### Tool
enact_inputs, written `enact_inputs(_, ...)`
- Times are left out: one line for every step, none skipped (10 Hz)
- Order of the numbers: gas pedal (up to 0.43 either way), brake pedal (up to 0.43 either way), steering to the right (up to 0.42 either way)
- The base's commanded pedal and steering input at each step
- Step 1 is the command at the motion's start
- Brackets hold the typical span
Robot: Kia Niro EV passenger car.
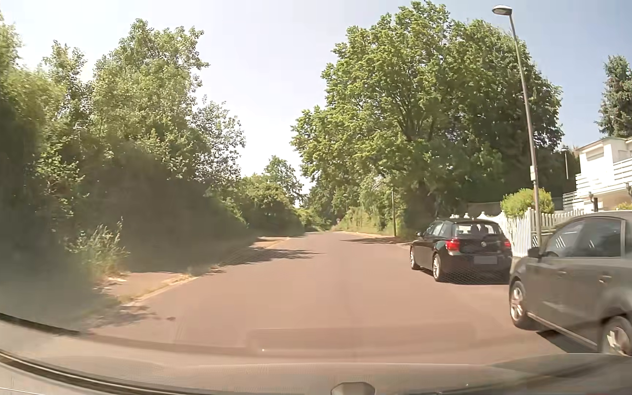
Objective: Follow the waypoints while adhering to traffic rules and regulations
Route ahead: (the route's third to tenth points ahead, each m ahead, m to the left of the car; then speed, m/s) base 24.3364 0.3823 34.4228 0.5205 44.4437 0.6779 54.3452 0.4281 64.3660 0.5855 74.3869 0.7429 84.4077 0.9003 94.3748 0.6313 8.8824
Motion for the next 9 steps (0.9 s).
enact_inputs(0.000, 0.000, 0.010)
enact_inputs(0.000, 0.000, 0.009)
enact_inputs(0.020, 0.000, 0.009)
enact_inputs(0.079, 0.000, 0.009)
enact_inputs(0.220, 0.000, 0.009)
enact_inputs(0.240, 0.000, 0.008)
enact_inputs(0.240, 0.000, 0.008)
enact_inputs(0.248, 0.000, 0.008)
enact_inputs(0.260, 0.000, 0.009)
